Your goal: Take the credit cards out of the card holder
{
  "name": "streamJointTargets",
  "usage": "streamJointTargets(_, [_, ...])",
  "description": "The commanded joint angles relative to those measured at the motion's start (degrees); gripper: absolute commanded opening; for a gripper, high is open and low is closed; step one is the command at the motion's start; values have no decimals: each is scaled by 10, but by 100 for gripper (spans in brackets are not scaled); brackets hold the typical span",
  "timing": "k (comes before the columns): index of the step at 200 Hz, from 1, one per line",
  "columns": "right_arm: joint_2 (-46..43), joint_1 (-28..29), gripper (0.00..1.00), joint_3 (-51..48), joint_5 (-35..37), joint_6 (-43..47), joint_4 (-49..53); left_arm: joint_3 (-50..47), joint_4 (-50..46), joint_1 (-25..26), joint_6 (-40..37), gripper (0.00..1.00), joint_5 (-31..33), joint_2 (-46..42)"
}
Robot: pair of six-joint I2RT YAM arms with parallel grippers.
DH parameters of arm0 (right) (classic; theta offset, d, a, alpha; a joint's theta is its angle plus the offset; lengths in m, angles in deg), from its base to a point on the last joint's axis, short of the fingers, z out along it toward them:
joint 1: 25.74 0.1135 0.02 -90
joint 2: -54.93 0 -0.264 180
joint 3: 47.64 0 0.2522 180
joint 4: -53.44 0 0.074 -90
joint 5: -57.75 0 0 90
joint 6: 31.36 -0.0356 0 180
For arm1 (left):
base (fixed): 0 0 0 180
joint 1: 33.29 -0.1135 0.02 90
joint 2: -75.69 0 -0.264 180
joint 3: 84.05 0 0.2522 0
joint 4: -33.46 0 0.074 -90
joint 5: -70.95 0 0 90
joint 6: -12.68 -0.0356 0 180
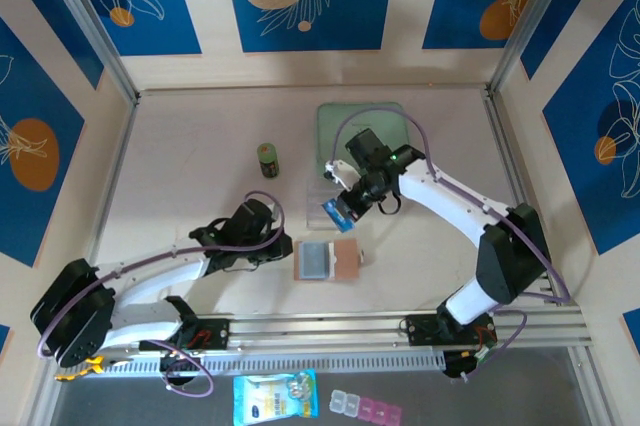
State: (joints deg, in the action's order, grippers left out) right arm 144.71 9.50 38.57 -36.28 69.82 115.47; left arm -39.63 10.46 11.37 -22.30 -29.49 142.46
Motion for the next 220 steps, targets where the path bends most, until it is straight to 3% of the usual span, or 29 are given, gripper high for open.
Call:
streamJointTargets(1, [37,3,0,59,37,169,65,-8,-21,-12,-5,7,6,-14])
streamJointTargets(39, [113,1,0,160,13,288,117,-7,-19,-33,-7,8,-15,2])
streamJointTargets(101, [229,-12,0,306,1,347,223,10,-19,-50,-14,9,-29,25])
streamJointTargets(220, [304,-6,0,332,11,372,248,-18,-15,-64,-9,9,-33,-1])
